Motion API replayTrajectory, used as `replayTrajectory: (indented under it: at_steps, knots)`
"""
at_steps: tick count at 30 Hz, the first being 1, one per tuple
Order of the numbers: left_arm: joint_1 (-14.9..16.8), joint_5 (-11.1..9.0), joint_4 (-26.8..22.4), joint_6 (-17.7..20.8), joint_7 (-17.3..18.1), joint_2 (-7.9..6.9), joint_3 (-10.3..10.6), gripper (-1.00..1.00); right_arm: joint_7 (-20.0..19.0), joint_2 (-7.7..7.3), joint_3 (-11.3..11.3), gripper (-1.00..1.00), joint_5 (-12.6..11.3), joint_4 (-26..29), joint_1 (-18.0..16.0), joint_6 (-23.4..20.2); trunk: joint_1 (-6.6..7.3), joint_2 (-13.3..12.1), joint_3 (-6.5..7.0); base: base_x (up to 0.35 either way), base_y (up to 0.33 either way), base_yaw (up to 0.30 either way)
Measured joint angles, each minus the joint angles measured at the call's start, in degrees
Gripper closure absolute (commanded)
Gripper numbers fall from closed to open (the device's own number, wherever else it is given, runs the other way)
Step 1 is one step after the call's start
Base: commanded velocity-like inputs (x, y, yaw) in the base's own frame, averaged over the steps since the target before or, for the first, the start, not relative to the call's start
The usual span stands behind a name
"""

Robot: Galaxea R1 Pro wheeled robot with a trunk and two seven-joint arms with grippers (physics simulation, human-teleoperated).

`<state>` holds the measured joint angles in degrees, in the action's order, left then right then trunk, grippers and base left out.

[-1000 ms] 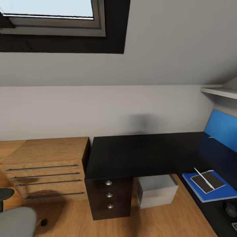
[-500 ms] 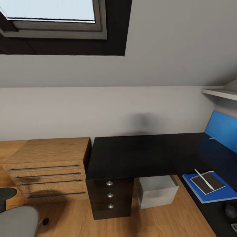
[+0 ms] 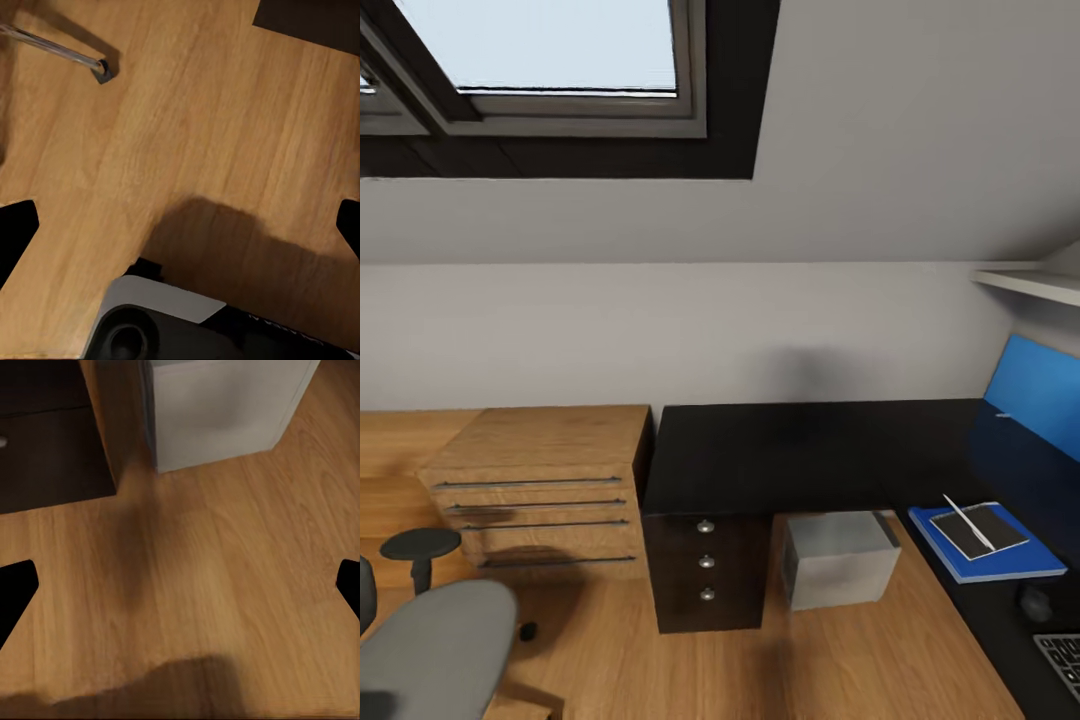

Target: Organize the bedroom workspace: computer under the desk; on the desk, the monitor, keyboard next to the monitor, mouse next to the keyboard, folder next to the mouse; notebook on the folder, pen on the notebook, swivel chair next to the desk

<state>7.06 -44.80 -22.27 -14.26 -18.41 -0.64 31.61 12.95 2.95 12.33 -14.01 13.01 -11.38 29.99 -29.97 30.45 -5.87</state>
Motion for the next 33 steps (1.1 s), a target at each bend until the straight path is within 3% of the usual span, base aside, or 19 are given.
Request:
replayTrajectory:
  at_steps: [6, 11, 12, 13, 16, 17, 20, 21, 25, 33]
  knots:
    - [0.0, 0.1, 0.0, 1.0, 0.1, -0.02, -0.1, -1.0, 0.0, 0.18, 0.1, -1.0, 0.1, -0.1, 0.0, 1.1, 1.34, -2.4, 1.08, -0.239, 0.0, 0.263]
    - [0.0, 0.1, 0.0, 1.2, 0.2, -0.08, 0.0, -1.0, 0.6, 1.73, 0.4, -1.0, 1.7, -0.6, 0.0, 3.0, 2.46, -4.4, 1.98, -0.021, 0.0, 0.271]
    - [0.0, 0.1, 0.0, 1.2, 0.2, -0.09, 0.0, -1.0, 0.8, 2.11, 0.4, -1.0, 2.7, -1.0, 0.0, 3.7, 2.68, -4.8, 2.17, -0.001, 0.0, 0.273]
    - [0.0, 0.1, 0.0, 1.1, 0.4, -0.05, 0.0, -1.0, 3.6, 3.2, 0.5, -1.0, 6.0, -2.3, 0.0, 7.3, 2.9, -5.2, 2.34, -0.001, 0.0, 0.273]
    - [0.0, 0.2, 0.0, 1.1, 0.5, 0.12, 0.2, -1.0, 8.7, 3.71, 0.3, -1.0, 9.3, -3.1, 0.0, 11.4, 3.56, -6.4, 2.89, 0.0, 0.0, 0.274]
    - [0.0, 0.2, 0.0, 1.1, 0.5, 0.27, 0.6, -1.0, 14.0, 4.28, 0.2, -1.0, 13.1, -4.8, 0.0, 17.2, 3.78, -6.8, 3.05, 0.0, 0.0, 0.274]
    - [0.0, 0.2, 0.2, 1.1, 0.5, 0.31, 1.4, -1.0, 16.7, 4.89, 0.2, -1.0, 14.8, -6.6, 0.0, 21.6, 4.22, -7.7, 3.34, 0.0, 0.0, 0.273]
    - [0.0, 0.2, 1.9, 1.1, 0.5, 0.3, 2.4, -1.0, 18.7, 5.46, 0.4, -1.0, 16.1, -7.6, 0.1, 25.2, 4.22, -7.7, 3.31, 0.0, 0.0, 0.269]
    - [0.0, 0.4, 3.2, 0.8, 0.6, 0.39, 3.2, -1.0, 21.2, 5.7, 0.3, -1.0, 16.7, -8.0, 0.3, 30.0, 4.22, -7.7, 3.15, 0.0, 0.0, 0.251]
    - [0.0, 0.4, 3.6, -1.8, 0.6, 0.41, 3.4, -1.0, 22.4, 5.44, 0.1, -1.0, 16.7, -7.9, 0.4, 30.0, 4.22, -7.7, 2.67, 0.0, 0.0, 0.218]
